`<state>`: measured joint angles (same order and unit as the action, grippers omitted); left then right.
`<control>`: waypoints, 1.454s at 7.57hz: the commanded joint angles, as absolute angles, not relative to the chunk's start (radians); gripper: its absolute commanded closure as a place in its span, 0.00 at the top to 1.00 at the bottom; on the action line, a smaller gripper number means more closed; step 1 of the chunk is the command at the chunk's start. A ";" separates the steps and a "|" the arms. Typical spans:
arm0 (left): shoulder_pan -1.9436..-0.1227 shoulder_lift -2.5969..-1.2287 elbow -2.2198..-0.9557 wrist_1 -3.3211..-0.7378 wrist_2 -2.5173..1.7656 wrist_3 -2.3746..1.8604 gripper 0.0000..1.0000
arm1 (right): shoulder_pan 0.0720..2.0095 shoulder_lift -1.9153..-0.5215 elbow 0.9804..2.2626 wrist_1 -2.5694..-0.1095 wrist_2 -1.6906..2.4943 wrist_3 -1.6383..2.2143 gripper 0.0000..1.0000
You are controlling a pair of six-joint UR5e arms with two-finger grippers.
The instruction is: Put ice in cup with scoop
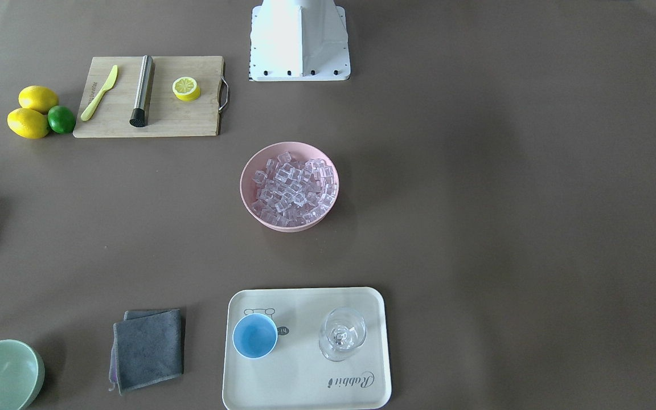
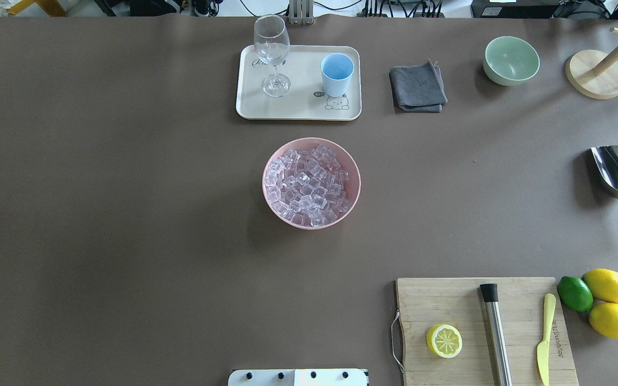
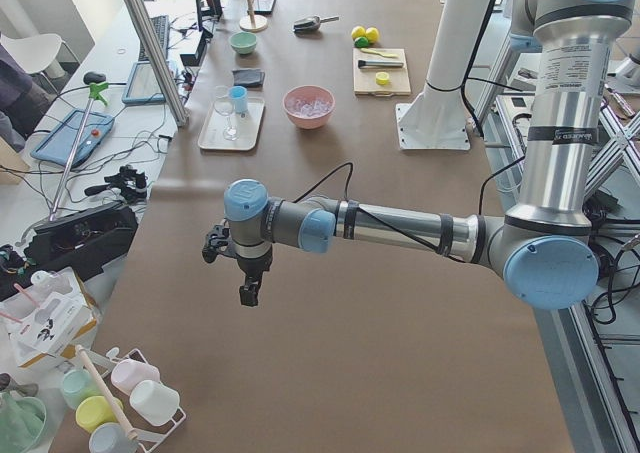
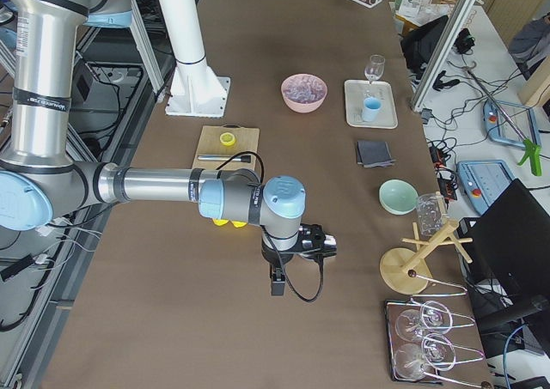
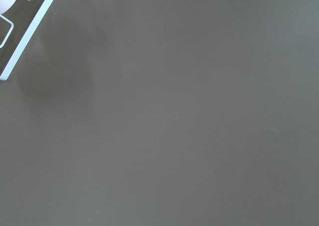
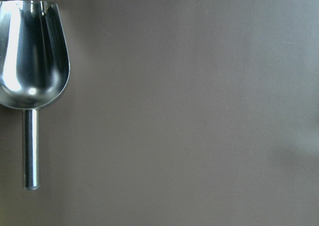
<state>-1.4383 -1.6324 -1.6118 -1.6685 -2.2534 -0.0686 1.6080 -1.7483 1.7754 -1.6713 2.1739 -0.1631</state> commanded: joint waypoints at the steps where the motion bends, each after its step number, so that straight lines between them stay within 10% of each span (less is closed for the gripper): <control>1: -1.425 -1.705 -1.585 -1.664 -2.260 -0.067 0.99 | 1.612 -1.752 1.776 -1.674 2.218 -0.167 1.00; 6: -1.514 -1.709 -1.585 -1.664 -2.258 -0.055 0.99 | 1.615 -1.737 1.790 -1.666 2.275 -0.163 1.00; 11: -1.476 -1.721 -1.670 -1.684 -2.263 0.126 0.99 | 1.585 -1.781 1.588 -1.108 2.342 0.230 1.00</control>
